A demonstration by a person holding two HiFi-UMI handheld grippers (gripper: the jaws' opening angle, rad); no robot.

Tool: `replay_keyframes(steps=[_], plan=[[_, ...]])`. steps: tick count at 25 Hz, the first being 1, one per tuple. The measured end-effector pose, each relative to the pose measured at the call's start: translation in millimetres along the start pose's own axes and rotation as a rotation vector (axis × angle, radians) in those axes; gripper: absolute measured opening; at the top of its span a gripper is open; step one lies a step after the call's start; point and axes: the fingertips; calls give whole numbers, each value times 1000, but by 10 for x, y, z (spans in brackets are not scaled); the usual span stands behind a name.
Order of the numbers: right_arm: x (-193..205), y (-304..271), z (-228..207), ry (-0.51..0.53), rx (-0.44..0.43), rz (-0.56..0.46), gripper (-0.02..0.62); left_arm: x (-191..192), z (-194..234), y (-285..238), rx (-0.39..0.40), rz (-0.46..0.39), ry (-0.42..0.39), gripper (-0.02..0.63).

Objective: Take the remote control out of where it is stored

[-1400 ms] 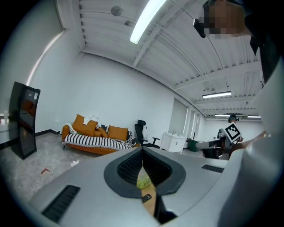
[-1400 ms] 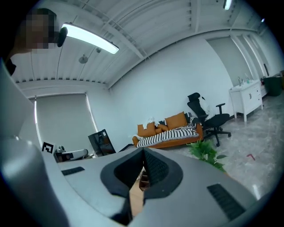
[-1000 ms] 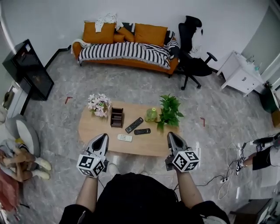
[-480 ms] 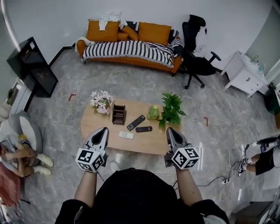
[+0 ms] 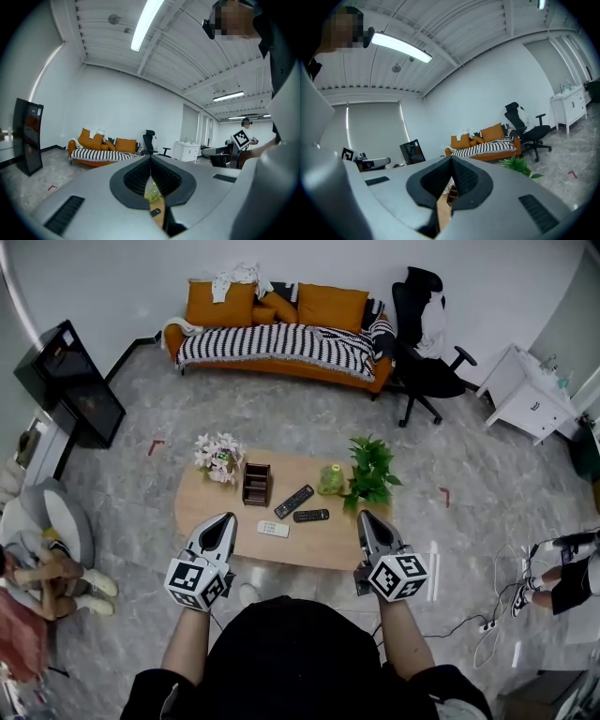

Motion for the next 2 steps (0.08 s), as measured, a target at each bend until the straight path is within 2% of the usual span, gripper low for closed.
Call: replay_keyframes(steps=[2], plan=[[-3, -53, 27, 10, -8, 4, 6, -18, 17, -20, 1, -4, 2, 8]])
Point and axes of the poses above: the fingertips, and each gripper's own axes: y backward along the fingers, z to its left, x out of its underside, and after that the axes turned 12 degrees about x, right-handed
